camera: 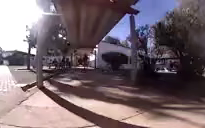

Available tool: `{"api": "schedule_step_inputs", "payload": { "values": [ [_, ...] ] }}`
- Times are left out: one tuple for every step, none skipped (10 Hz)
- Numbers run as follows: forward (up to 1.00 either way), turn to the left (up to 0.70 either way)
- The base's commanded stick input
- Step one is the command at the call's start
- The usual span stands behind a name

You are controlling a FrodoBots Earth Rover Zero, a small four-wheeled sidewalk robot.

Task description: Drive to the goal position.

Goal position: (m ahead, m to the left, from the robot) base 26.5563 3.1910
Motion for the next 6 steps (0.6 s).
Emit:
{"api": "schedule_step_inputs", "payload": {
  "values": [
    [1.0,0.01],
    [1.0,0.01],
    [1.0,0.01],
    [1.0,0.01],
    [1.0,0.01],
    [1.0,0.01]
  ]
}}
